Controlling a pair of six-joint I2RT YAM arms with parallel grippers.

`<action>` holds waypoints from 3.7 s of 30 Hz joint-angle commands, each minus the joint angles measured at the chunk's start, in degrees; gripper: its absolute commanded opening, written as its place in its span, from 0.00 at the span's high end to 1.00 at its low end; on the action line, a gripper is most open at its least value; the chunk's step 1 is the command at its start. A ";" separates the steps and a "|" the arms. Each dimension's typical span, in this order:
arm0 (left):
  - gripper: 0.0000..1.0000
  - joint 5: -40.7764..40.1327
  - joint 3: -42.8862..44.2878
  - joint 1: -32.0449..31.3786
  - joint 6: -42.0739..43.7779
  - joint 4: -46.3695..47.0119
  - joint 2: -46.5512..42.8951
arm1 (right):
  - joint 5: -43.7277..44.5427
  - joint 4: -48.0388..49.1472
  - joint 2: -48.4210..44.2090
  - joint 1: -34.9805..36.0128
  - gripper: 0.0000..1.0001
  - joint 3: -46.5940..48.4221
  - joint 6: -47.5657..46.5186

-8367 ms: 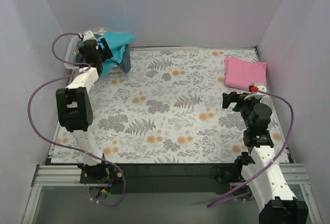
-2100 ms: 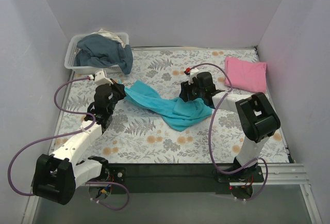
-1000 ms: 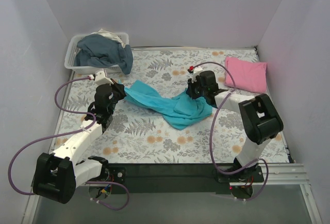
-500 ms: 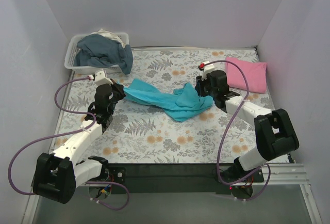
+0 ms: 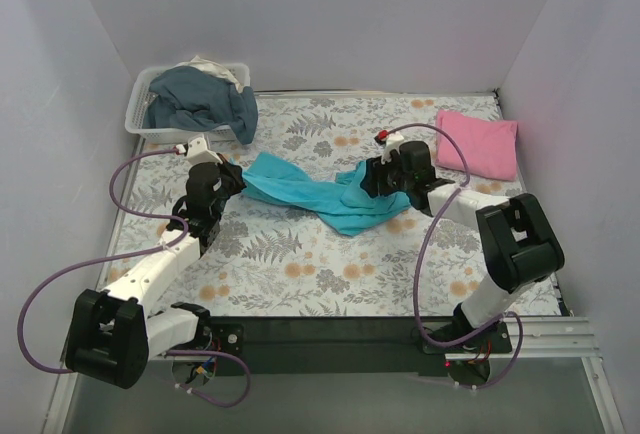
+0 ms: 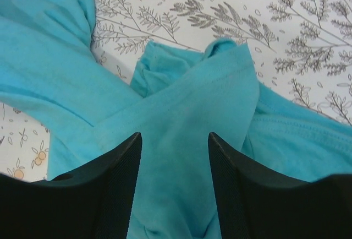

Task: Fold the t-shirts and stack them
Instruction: Flatten the tshirt out

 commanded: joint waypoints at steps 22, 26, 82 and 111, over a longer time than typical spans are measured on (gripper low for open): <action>1.00 -0.39 -0.27 0.32 0.76 0.40 -1.30 | 3.85 3.33 15.47 0.97 0.87 12.00 -1.33; 1.00 -0.91 -0.09 0.23 0.93 0.14 -1.21 | 5.61 2.98 12.05 0.97 0.99 10.60 -1.77; 1.00 0.76 -0.44 0.32 0.23 0.84 0.55 | 14.77 -3.18 -19.67 -4.56 0.49 -12.34 3.50; 1.00 1.55 -0.45 0.32 0.05 1.54 1.17 | 21.69 -6.51 -8.36 12.13 0.48 -3.39 6.14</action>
